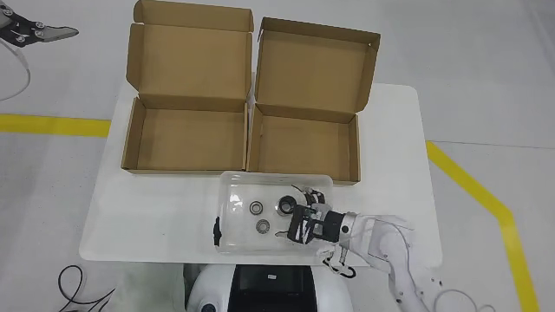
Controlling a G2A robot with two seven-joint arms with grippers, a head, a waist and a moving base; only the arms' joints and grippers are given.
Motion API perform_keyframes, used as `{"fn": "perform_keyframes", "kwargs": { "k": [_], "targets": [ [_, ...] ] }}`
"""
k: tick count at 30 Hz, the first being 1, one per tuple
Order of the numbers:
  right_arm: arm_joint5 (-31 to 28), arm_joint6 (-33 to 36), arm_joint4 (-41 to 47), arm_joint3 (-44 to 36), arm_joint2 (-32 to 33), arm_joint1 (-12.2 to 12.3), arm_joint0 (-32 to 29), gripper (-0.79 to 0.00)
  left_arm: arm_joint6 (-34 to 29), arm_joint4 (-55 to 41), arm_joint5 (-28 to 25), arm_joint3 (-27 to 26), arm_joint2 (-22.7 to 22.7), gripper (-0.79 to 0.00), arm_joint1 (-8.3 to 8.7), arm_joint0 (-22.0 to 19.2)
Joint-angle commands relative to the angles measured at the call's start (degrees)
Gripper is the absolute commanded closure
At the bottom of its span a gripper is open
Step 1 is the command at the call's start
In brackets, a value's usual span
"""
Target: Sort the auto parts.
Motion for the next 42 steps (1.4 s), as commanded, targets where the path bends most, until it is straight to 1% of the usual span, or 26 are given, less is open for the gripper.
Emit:
{"fn": "perform_keyframes", "kwargs": {
  "k": [1, 4, 13, 19, 22, 26, 29, 39, 42],
  "targets": [
    [-0.7, 1.1, 0.8, 0.6, -0.7, 0.0, 1.0, -0.785, 0.0, 0.0, 0.0, 0.0, 0.0, -0.785, 0.0, 0.0],
    [-0.8, 3.0, 1.9, 1.5, -1.7, 0.0, 2.1, -0.785, 0.0, 0.0, 0.0, 0.0, 0.0, -0.785, 0.0, 0.0],
    [1.7, 9.1, 3.8, 3.7, -3.4, 0.1, 3.6, -0.785, 0.0, 0.0, 0.0, 0.0, 0.0, -0.785, 0.0, 0.0],
    [3.2, 11.2, 4.4, 4.9, -4.4, 0.2, 4.7, -0.785, 0.0, 0.0, 0.0, 0.0, 0.0, -0.785, 0.0, 0.0],
    [3.8, 12.5, 4.5, 5.8, -5.1, 0.2, 5.3, -0.748, 0.0, 0.0, 0.0, 0.0, 0.0, -0.785, 0.0, 0.0],
    [4.5, 14.1, 5.3, 7.4, -6.4, 0.1, 6.8, -0.736, 0.0, 0.0, 0.0, 0.0, 0.0, -0.785, 0.0, 0.0],
    [5.6, 15.6, 5.8, 8.4, -7.2, 0.0, 7.7, -0.748, 0.0, 0.0, 0.0, 0.0, 0.0, -0.785, 0.0, 0.0],
    [6.7, 18.6, 8.3, 10.0, -9.1, -0.1, 9.7, -0.533, 0.0, 0.0, 0.0, 0.0, 0.0, -0.785, 0.0, 0.0],
    [6.7, 18.8, 8.9, 10.5, -9.5, 0.0, 10.1, -0.511, 0.0, 0.0, 0.0, 0.0, 0.0, -0.785, 0.0, 0.0]
  ]
}}
